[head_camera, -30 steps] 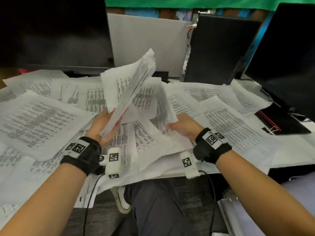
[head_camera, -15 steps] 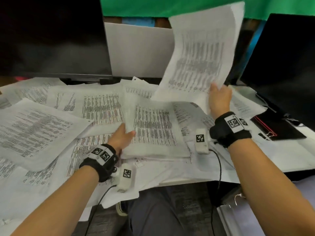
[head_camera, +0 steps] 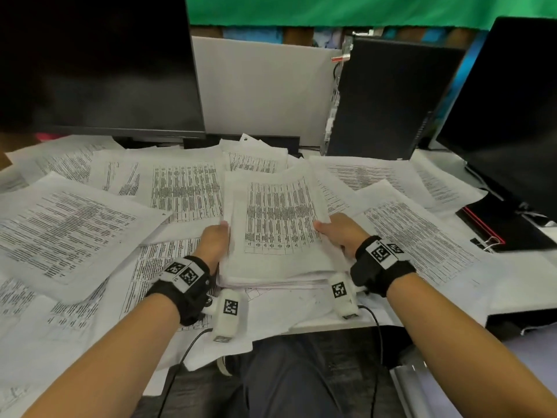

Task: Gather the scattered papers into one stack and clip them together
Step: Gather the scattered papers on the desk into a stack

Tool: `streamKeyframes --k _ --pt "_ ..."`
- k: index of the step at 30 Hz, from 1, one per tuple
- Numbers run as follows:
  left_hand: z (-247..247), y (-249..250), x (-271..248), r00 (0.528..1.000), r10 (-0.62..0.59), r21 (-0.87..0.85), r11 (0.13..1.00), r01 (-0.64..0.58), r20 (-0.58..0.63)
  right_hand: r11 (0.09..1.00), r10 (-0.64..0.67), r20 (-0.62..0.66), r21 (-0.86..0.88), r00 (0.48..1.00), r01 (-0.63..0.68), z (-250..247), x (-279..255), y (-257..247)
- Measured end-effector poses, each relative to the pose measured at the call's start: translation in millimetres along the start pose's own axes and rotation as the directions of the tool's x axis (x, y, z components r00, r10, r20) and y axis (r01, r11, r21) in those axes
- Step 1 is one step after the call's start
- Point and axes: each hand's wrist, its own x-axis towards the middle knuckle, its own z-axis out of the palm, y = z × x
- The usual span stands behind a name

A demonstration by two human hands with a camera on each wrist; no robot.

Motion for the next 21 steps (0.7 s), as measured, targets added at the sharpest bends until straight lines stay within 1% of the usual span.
streamKeyframes --k 1,3,4,5,6,7,8,9,10,11,12,13,14,16,17,18,19,20,21 --pt "0.6 1.7 -3.5 1.000 -0.005 0.008 1.000 0.005 0.014 1.000 -0.004 0.057 -0.020 0.998 0.005 2.6 -3.4 -0.3" --pt "1.7 3.5 -9.4 0.998 0.035 0.069 0.997 -0.039 0.057 0.998 -0.037 0.190 -0.050 0.981 0.048 1.0 -8.2 -5.9" --pt "1.9 1.6 -7.7 0.995 0.072 0.091 0.993 -0.078 0.071 0.996 -0.074 0.174 -0.026 0.982 0.080 -5.1 -5.6 -9.3" --pt "2.1 -1.1 -5.4 0.992 0.101 0.108 0.988 -0.109 0.077 0.995 -0.089 0.061 0.046 0.994 0.087 -14.5 -0.8 -11.9" --pt "2.4 -3.7 -3.4 0.990 0.118 0.124 0.984 -0.128 0.081 0.988 -0.053 -0.109 0.140 0.993 0.068 -26.5 6.2 -12.1" --pt "2.4 -5.1 -2.8 0.988 0.132 0.143 0.979 -0.142 0.080 0.971 0.026 -0.257 0.238 0.966 0.037 -39.1 14.6 -8.9" --pt "2.4 -5.9 -2.6 0.988 0.133 0.159 0.977 -0.145 0.080 0.935 0.130 -0.316 0.355 0.940 -0.010 -48.1 18.3 -5.1" --pt "2.0 -6.1 -2.9 0.988 0.130 0.166 0.976 -0.142 0.081 0.872 0.215 -0.287 0.487 0.933 -0.051 -53.2 21.9 0.3" --pt "1.7 -6.4 -2.7 0.987 0.133 0.162 0.976 -0.146 0.087 0.789 0.270 -0.217 0.608 0.938 -0.087 -52.5 22.3 3.1" --pt "1.5 -6.6 -2.5 0.985 0.143 0.157 0.975 -0.157 0.092 0.707 0.298 -0.150 0.699 0.943 -0.112 -48.3 23.0 4.5" --pt "1.1 -7.4 -2.3 0.983 0.152 0.152 0.974 -0.166 0.099 0.666 0.312 -0.106 0.733 0.944 -0.137 -42.4 21.4 3.4" --pt "0.3 -8.2 -2.7 0.981 0.167 0.146 0.973 -0.181 0.102 0.675 0.311 -0.092 0.722 0.946 -0.151 -34.7 22.7 2.3" --pt "-0.8 -9.4 -1.6 0.979 0.174 0.139 0.972 -0.188 0.105 0.713 0.293 -0.069 0.680 0.954 -0.170 -26.7 19.5 -1.4" --pt "-3.7 -10.5 -1.5 0.977 0.181 0.115 0.974 -0.194 0.111 0.762 0.224 0.045 0.615 0.974 -0.204 -9.1 17.5 -4.0" --pt "-4.9 -11.1 -1.8 0.977 0.183 0.096 0.976 -0.194 0.113 0.765 0.207 0.093 0.605 0.974 -0.221 -1.2 18.0 -5.1" --pt "-5.4 -11.5 -1.7 0.977 0.180 0.078 0.979 -0.190 0.115 0.779 0.208 0.097 0.585 0.973 -0.224 3.5 16.3 -8.7" --pt "-5.7 -11.5 -2.1 0.977 0.178 0.066 0.980 -0.186 0.118 0.804 0.202 0.053 0.562 0.978 -0.196 2.5 18.8 -11.0" --pt "-5.5 -11.4 -2.3 0.976 0.181 0.064 0.980 -0.189 0.122 0.845 0.174 -0.035 0.519 0.984 -0.131 -1.9 16.5 -15.9" --pt "-5.2 -10.7 -2.9 0.974 0.187 0.071 0.978 -0.197 0.125 0.891 0.139 -0.148 0.450 0.979 -0.058 -10.3 16.4 -21.1"
